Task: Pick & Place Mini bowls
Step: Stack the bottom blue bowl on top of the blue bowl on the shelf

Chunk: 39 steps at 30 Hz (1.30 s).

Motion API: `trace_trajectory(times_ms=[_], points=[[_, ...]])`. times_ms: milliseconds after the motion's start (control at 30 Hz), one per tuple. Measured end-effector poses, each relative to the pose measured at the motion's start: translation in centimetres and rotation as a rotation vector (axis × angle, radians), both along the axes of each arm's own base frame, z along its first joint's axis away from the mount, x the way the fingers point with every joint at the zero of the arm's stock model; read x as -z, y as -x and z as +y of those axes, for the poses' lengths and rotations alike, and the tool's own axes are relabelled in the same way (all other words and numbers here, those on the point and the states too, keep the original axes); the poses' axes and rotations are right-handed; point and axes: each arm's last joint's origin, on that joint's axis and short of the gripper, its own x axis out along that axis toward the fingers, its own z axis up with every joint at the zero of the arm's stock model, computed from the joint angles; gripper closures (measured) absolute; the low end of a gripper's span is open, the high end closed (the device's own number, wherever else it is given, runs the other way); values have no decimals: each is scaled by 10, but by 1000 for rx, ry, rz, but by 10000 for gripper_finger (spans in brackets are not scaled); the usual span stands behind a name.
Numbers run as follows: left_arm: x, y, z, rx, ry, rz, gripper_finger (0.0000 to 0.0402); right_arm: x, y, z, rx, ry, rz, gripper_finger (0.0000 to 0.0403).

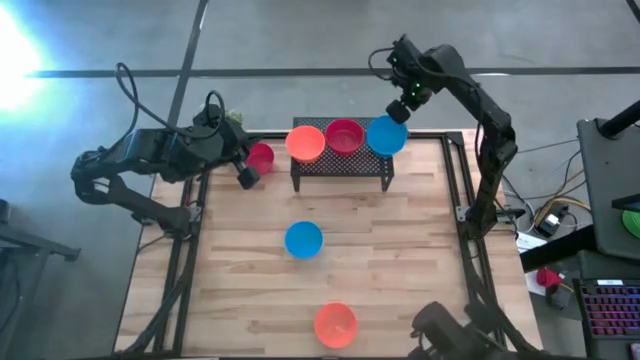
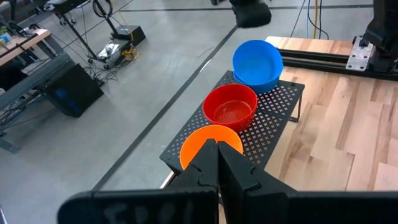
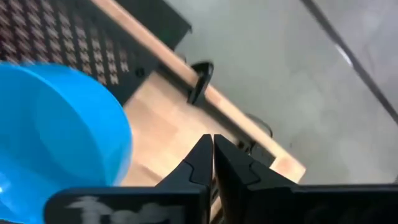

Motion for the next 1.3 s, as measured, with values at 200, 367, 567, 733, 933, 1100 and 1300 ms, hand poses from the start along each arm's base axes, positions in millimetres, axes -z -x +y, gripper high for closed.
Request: trace_trajectory(times_ms=[200, 367, 567, 733, 933, 1100, 1300], points=[[0, 0, 0, 0, 0, 0, 402, 24, 3, -4, -19, -157, -27, 394], [0, 0, 0, 0, 0, 0, 402, 28, 3, -4, -42, -216, -76, 394], [0, 0, 0, 0, 0, 0, 402, 28, -1, -1, -97, -310, -186, 394], [0, 0, 0, 0, 0, 0, 402, 28, -2, -1, -107, -307, -181, 394], [0, 0, 0, 0, 0, 0, 402, 12, 3, -3, -62, -148, -96, 394], [0, 0, 0, -2, 4, -3, 402, -20, 7, 7, -85, -71, -191, 394], [0, 0, 0, -5, 9, -8, 402, -31, 1, 25, -203, -75, -240, 394]])
